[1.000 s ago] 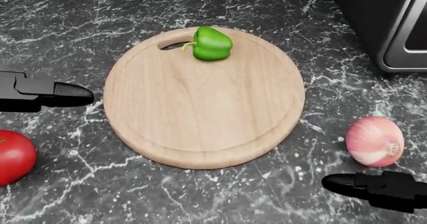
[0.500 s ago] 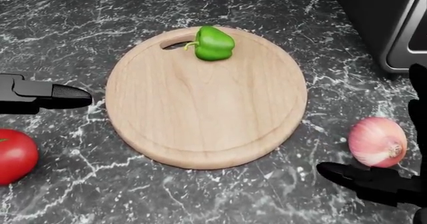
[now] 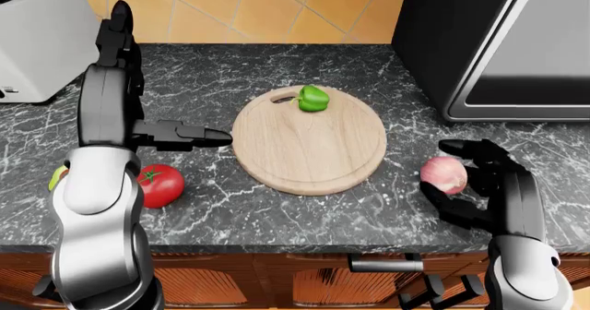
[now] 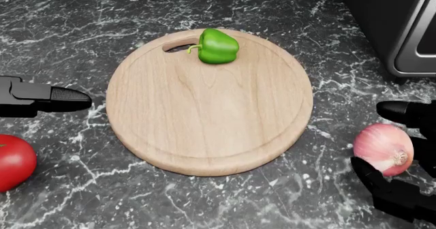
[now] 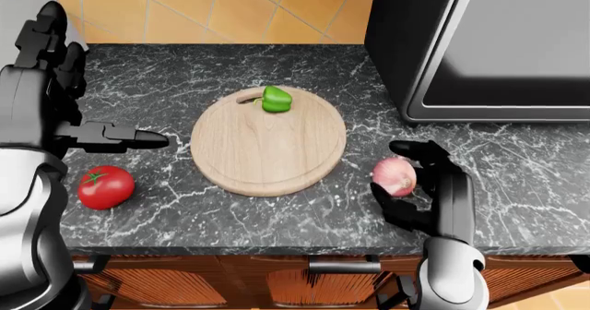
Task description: Place the avocado, onion, tomato and bell pepper on the cutting board.
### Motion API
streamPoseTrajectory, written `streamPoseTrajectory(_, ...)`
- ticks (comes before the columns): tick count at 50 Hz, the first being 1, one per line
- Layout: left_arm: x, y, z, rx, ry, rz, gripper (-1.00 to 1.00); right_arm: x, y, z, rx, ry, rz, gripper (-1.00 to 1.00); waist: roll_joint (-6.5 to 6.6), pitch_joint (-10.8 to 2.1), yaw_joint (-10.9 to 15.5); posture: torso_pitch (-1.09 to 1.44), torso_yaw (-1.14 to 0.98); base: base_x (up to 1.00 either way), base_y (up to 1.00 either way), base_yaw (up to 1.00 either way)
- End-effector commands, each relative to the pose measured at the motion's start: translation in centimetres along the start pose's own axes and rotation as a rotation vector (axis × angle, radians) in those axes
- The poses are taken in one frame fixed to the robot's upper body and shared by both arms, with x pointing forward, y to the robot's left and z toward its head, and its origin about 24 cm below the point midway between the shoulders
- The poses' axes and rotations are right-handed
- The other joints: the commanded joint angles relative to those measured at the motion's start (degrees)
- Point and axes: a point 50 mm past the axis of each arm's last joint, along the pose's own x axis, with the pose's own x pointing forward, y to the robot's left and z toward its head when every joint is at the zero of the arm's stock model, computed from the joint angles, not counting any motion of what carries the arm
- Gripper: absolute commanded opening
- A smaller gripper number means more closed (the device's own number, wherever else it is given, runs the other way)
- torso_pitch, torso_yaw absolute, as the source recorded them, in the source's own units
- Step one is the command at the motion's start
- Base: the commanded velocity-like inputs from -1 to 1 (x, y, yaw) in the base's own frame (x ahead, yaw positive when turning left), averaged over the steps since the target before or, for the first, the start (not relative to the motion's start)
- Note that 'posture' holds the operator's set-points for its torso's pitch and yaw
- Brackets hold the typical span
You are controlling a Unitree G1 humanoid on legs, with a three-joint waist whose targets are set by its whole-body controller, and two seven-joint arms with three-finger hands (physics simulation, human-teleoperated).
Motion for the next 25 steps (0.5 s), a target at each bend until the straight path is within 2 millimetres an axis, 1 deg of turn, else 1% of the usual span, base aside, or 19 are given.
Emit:
streamPoseTrajectory(1, -0.1, 0.5, 1.4, 0.011, -0.075, 0.025, 1.0, -0.2, -0.2, 1.1, 0.004, -0.064, -0.01, -0.22, 0.08, -0.94, 0.0, 0.0, 0.0, 0.0, 0.0, 0.0)
streamPoseTrajectory(3, -0.1, 0.4, 1.3, 0.012, -0.075, 0.025, 1.0, -0.2, -0.2, 1.1, -0.001, -0.066, -0.009, -0.33, 0.06, -0.97, 0.0, 0.0, 0.0, 0.0, 0.0, 0.0)
streamPoseTrajectory(4, -0.1, 0.4, 1.2, 0.011, -0.074, 0.025, 1.0, -0.2, -0.2, 1.2, -0.003, -0.069, -0.009, -0.43, 0.05, -0.97, 0.0, 0.0, 0.0, 0.0, 0.0, 0.0)
streamPoseTrajectory(7, -0.1, 0.3, 1.2, 0.011, -0.074, 0.025, 1.0, -0.2, -0.2, 1.5, -0.007, -0.076, -0.005, -0.63, 0.04, -0.98, 0.0, 0.0, 0.0, 0.0, 0.0, 0.0)
streamPoseTrajectory(9, -0.1, 0.4, 1.2, 0.011, -0.074, 0.026, 1.0, -0.2, -0.2, 1.7, -0.008, -0.08, -0.001, -0.88, 0.05, -0.98, 0.0, 0.0, 0.0, 0.0, 0.0, 0.0)
streamPoseTrajectory(11, -0.2, 0.5, 1.3, 0.01, -0.075, 0.028, 1.0, -0.1, -0.1, 1.9, -0.013, -0.085, 0.001, -1.0, 0.07, -0.97, 0.0, 0.0, 0.0, 0.0, 0.0, 0.0)
streamPoseTrajectory(14, -0.2, 0.5, 1.3, 0.01, -0.075, 0.03, 1.0, 0.0, 0.0, 2.4, -0.015, -0.096, 0.007, -1.0, 0.09, -0.95, 0.0, 0.0, 0.0, 0.0, 0.0, 0.0)
streamPoseTrajectory(20, -0.1, 0.7, 1.4, 0.013, -0.074, 0.038, 1.0, 0.2, 0.2, 4.4, -0.022, -0.14, 0.02, -1.0, 0.23, -0.9, 0.0, 0.0, 0.0, 0.0, 0.0, 0.0)
streamPoseTrajectory(25, -0.1, 0.7, 1.4, 0.009, -0.076, 0.036, 1.0, 0.6, 0.5, 5.7, -0.031, -0.172, 0.03, -1.0, 0.33, -0.87, -0.1, 0.0, 0.0, 0.0, 0.0, 0.0)
